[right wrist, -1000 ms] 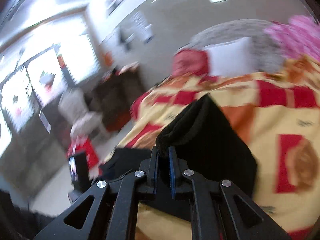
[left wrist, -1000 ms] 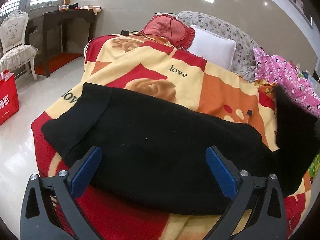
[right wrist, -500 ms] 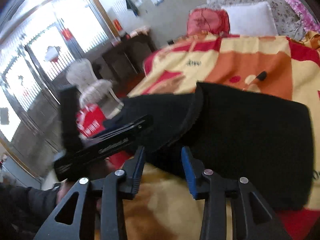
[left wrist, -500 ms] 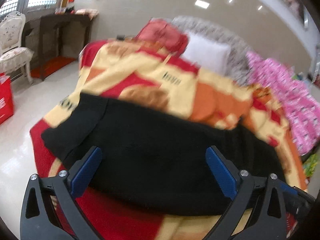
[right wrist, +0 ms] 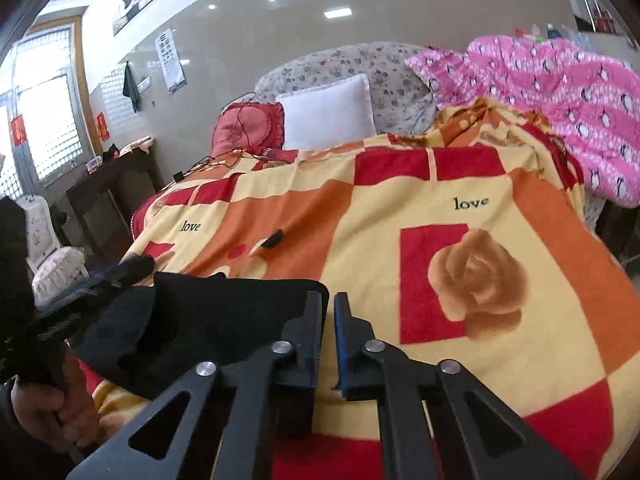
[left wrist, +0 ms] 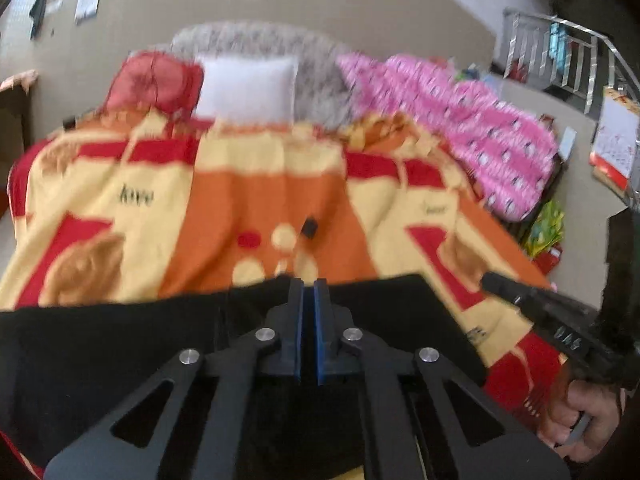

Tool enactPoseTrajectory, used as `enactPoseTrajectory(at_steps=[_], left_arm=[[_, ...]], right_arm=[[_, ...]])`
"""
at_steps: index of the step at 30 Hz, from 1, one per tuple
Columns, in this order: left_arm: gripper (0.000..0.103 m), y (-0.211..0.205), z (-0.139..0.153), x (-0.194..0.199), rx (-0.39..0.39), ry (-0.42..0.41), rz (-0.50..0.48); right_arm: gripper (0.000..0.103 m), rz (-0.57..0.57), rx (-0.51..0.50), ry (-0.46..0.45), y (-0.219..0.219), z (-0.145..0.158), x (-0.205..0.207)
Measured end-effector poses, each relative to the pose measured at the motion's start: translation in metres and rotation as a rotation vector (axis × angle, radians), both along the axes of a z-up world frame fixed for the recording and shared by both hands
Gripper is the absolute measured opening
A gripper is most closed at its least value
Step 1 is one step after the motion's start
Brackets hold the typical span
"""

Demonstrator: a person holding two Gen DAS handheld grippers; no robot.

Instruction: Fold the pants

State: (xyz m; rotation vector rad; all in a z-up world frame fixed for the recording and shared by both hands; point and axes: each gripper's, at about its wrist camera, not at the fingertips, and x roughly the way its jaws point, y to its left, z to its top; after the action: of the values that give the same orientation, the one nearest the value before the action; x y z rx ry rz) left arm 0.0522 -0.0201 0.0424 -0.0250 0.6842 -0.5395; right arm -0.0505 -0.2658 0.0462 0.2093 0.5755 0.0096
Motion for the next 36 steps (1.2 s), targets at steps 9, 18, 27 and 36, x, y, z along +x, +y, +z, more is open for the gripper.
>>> enactPoseTrajectory(at_steps=[9,18,27,36], left_arm=[[0.003,0.010,-0.032,0.006,0.020,0.156,0.102],[0.002,0.020,-0.032,0.010,-0.046,0.183,0.099],[0.004,0.019,-0.033,-0.042,-0.009,0.167,-0.018],[0.004,0.025,-0.035,-0.048,-0.039,0.167,-0.002]], right_arm=[[0.005,0.162,-0.004,0.136,0.024,-0.016,0.054],[0.006,0.136,0.006,0.167,0.025,-0.028,0.053],[0.007,0.230,-0.025,0.224,0.034,-0.036,0.006],[0.018,0.212,-0.004,0.213,0.034,-0.036,-0.009]])
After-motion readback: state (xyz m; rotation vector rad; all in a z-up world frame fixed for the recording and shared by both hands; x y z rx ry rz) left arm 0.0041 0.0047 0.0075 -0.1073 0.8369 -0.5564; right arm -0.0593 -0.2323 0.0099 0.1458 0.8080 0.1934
